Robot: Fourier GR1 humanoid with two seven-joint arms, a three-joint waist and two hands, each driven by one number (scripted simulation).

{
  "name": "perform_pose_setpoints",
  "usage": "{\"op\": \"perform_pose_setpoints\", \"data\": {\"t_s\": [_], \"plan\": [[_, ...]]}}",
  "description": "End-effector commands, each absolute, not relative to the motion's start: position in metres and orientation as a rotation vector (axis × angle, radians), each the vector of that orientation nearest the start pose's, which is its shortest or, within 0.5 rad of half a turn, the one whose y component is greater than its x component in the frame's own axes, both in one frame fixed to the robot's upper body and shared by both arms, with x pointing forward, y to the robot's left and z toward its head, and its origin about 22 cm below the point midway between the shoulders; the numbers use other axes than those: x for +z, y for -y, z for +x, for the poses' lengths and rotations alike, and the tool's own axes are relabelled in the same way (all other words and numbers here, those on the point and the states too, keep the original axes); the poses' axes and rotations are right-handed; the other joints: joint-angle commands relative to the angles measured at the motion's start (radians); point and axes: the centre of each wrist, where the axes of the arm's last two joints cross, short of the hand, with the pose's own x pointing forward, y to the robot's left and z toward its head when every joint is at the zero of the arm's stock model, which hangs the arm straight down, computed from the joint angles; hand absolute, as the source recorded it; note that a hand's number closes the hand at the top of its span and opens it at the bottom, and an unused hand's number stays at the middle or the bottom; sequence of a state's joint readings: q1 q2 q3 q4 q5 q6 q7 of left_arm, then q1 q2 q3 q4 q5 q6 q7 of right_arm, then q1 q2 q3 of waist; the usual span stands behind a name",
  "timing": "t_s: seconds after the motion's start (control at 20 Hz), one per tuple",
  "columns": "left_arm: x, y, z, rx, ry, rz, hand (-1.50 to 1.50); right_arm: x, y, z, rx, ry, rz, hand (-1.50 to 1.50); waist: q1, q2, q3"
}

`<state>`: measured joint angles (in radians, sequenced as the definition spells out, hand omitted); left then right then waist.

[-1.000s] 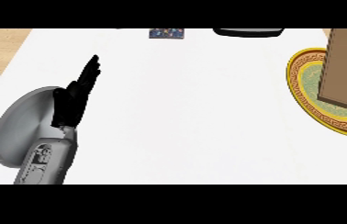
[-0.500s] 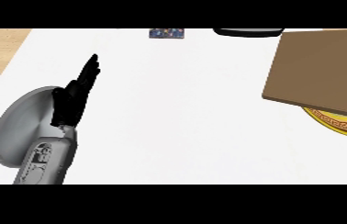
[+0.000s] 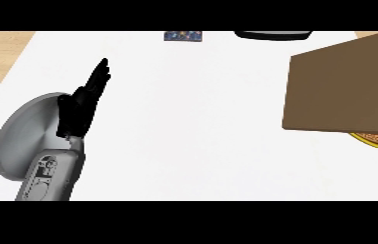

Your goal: Pick the pear from the tray and place it in the plate

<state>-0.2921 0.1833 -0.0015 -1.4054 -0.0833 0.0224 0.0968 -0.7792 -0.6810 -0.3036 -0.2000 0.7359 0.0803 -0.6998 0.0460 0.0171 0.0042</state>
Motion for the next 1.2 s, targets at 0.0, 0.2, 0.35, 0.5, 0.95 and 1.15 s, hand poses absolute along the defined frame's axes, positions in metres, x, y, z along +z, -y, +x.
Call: {"op": "perform_pose_setpoints", "data": {"t_s": [0.0, 0.2, 0.35, 0.5, 0.95, 1.15], "plan": [[0.046, -0.256, 0.310, -0.252, 1.578, 0.177, 0.00, 0.055, 0.464, 0.355, 0.719, 1.528, -0.517, -1.50, -0.010, -0.003, -0.001], [0.041, -0.247, 0.313, -0.238, 1.576, 0.208, 0.00, 0.061, 0.472, 0.353, 0.482, 1.636, -0.441, -1.50, -0.019, -0.002, -0.001], [0.047, -0.257, 0.308, -0.242, 1.561, 0.189, 0.00, 0.079, 0.500, 0.339, 0.335, 1.667, -0.439, -1.50, -0.011, -0.002, 0.000], [0.046, -0.246, 0.312, -0.233, 1.570, 0.187, 0.00, 0.100, 0.529, 0.320, 0.181, 1.655, -0.474, -1.50, -0.016, 0.001, 0.001], [0.038, -0.253, 0.309, -0.243, 1.586, 0.186, 0.00, 0.132, 0.595, 0.248, 0.057, 1.664, -0.509, -1.50, -0.010, 0.013, 0.005], [0.043, -0.232, 0.309, -0.221, 1.592, 0.170, 0.00, 0.133, 0.606, 0.228, 0.080, 1.636, -0.522, -1.50, -0.008, 0.010, 0.008]]}}
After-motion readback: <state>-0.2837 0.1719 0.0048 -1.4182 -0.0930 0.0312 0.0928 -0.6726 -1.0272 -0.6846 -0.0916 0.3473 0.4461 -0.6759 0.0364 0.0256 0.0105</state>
